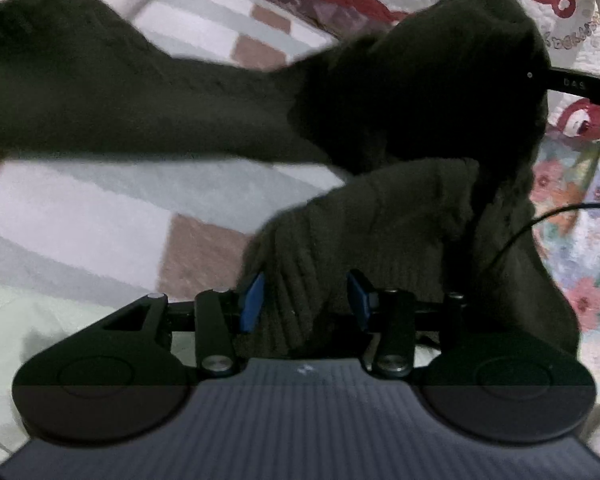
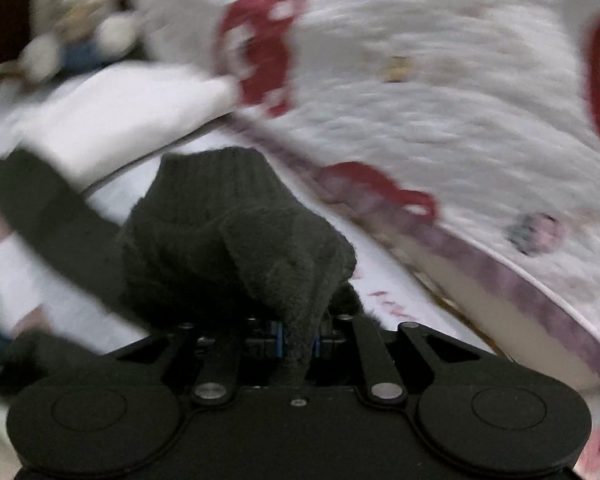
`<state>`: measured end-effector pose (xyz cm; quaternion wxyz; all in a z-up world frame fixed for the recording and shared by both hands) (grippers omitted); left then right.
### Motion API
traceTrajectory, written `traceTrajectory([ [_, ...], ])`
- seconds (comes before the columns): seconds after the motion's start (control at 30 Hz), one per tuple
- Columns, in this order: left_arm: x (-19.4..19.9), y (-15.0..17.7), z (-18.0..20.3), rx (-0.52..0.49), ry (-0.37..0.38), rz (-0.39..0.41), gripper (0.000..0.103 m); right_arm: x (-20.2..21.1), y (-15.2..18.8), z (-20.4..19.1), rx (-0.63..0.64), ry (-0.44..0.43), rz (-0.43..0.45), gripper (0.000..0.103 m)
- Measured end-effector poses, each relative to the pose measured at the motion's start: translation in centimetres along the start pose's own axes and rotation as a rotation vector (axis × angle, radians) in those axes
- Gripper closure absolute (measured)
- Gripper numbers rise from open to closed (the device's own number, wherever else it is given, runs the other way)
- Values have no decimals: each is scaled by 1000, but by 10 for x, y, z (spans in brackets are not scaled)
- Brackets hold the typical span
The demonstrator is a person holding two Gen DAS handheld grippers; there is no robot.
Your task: Fold clothes
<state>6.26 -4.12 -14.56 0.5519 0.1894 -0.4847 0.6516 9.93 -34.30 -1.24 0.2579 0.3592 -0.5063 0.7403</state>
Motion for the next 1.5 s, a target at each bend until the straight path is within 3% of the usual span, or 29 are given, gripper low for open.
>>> traceTrajectory([
  [0.27,1,-8,17,-76,-33,42,54,19,25,69,-199,99,142,89],
  [0.4,-23,-14,39,-154,-24,-11,44,19,38,84,-247,105,185,89],
  [0.47,-39,-15,44,-187,-89,-49,45,21,43,87,-261,102,205,89],
  [0.5,-45,-14,46,-206,-140,-59,65,22,44,87,-265,95,217,89],
  [0.53,-48,-11,49,-246,-165,-58,97,23,46,88,-270,89,228,89],
  [0.63,-49,-1,56,-308,-206,-34,98,28,48,86,-272,71,270,89],
  [0.83,-9,-47,64,-309,-269,137,98,41,34,100,-307,49,384,90],
  [0.93,18,-73,74,-344,-298,168,98,53,27,111,-340,71,448,90],
  [1.1,73,-83,104,-436,-301,281,98,86,28,137,-450,41,504,90],
  [1.2,97,-99,110,-445,-341,361,98,113,30,146,-456,83,559,90],
  [1.37,144,-142,97,-369,-394,487,98,166,36,168,-494,177,683,90],
  [1.5,170,-161,95,-374,-454,590,98,197,55,202,-598,271,739,90],
])
Point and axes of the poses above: each gripper's, at about its wrist camera, not at the fingertips, and x roughly against the way its jaws point, z to its right, y to its underside, the point moved 3 cm from there along -x, roughly the way its jaws point, and after that the axes turned 4 degrees about -y, right-handed, at the moved point
